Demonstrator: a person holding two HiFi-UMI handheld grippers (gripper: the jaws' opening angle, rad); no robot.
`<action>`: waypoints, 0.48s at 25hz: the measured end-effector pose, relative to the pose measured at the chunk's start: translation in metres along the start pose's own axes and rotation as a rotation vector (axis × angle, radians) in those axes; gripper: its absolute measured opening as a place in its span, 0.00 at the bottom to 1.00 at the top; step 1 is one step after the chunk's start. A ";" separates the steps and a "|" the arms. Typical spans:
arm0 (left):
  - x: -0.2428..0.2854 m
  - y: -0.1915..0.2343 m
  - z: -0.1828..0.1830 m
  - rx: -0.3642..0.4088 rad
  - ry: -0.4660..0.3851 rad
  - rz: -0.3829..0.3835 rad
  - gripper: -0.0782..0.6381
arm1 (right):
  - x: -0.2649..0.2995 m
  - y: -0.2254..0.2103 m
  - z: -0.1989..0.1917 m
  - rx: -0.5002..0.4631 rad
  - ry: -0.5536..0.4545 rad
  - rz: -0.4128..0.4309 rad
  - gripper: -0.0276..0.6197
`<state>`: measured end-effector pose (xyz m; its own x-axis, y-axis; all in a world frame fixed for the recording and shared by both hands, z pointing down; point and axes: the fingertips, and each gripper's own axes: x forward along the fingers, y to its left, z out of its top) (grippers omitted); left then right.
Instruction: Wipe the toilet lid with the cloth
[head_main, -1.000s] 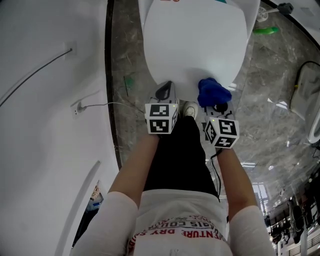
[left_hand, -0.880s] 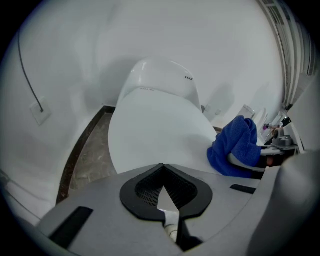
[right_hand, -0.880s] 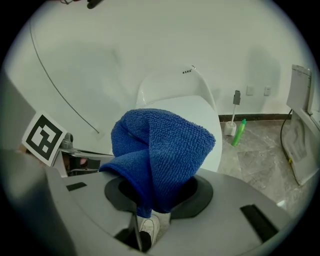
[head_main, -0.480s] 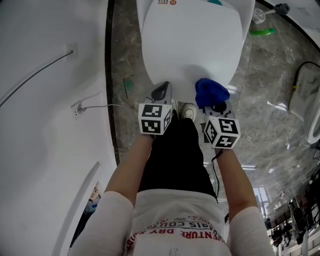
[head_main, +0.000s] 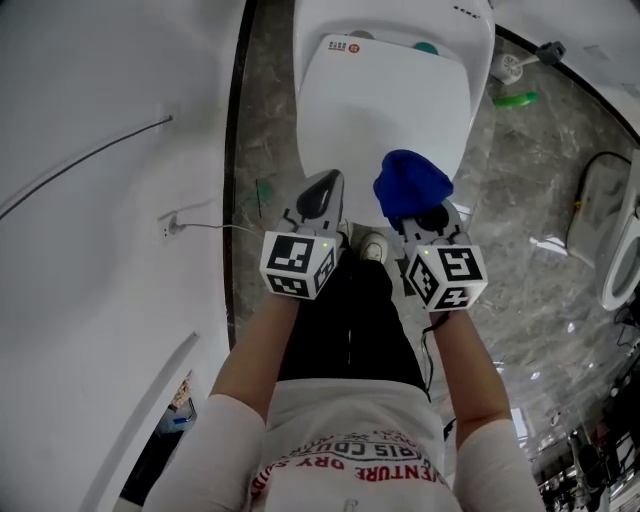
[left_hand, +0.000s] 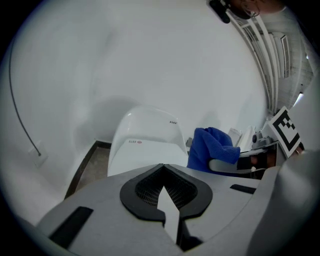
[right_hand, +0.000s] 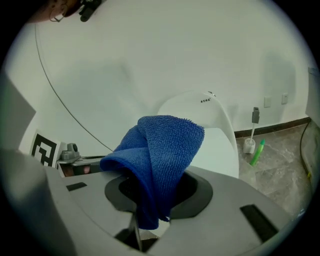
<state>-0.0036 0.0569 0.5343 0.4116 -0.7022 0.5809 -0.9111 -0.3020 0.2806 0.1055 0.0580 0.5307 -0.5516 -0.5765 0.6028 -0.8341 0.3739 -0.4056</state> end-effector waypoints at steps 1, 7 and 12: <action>-0.001 0.002 0.008 0.002 -0.020 0.002 0.12 | 0.003 0.002 0.006 0.016 0.000 0.008 0.19; 0.014 0.035 0.019 -0.047 -0.026 -0.001 0.12 | 0.055 0.011 0.029 0.023 0.031 0.009 0.19; 0.035 0.081 0.054 -0.024 -0.075 -0.019 0.12 | 0.116 0.018 0.053 -0.002 0.078 0.000 0.19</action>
<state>-0.0645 -0.0272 0.5360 0.4250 -0.7431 0.5169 -0.9021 -0.3003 0.3099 0.0263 -0.0405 0.5573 -0.5506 -0.5182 0.6545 -0.8340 0.3754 -0.4044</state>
